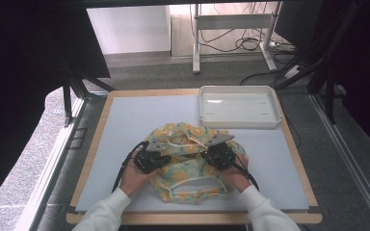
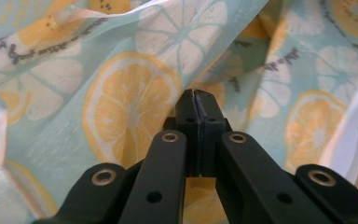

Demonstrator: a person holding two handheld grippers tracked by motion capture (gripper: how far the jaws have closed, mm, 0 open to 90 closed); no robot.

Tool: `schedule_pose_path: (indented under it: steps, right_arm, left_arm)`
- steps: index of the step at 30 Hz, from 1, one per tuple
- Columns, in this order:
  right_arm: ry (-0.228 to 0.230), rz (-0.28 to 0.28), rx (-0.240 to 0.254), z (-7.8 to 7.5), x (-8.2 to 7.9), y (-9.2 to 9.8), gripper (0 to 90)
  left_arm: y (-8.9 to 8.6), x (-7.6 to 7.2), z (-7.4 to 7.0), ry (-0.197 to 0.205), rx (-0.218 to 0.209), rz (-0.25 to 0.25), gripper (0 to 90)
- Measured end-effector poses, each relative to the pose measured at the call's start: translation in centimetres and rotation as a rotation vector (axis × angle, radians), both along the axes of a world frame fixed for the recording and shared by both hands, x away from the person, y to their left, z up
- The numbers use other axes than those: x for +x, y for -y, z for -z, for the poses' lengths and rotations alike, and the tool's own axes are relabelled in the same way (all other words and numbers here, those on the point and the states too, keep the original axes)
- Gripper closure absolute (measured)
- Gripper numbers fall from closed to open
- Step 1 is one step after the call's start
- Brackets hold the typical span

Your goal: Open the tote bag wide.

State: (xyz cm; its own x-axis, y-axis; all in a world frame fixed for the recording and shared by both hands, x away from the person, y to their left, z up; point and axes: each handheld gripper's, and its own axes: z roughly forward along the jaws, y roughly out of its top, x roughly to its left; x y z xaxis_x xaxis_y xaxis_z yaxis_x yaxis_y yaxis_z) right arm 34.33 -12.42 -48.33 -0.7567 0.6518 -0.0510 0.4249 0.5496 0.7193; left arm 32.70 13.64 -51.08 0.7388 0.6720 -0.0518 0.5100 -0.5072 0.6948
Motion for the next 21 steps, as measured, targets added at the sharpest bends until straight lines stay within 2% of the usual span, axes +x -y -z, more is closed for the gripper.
schedule_pose_path:
  steps: [1,7,17,21]
  right_arm:
    - [0.007,0.003,0.001,-0.1,0.2,0.1,89.2]
    - [0.005,0.037,0.022,-0.4,1.5,0.7,89.2]
    - [0.029,0.058,0.033,-0.8,3.0,0.3,89.3]
    - [0.037,0.069,0.054,-1.2,3.6,0.3,89.3]
  left_arm:
    - [-0.1,0.2,-0.1,0.005,-0.008,-0.014,90.0]
    - [-0.7,0.9,-0.7,0.004,-0.046,-0.027,90.0]
    - [-1.0,2.0,-0.9,-0.005,-0.073,-0.059,90.0]
    - [-0.5,1.9,-1.3,0.002,-0.077,-0.033,90.0]
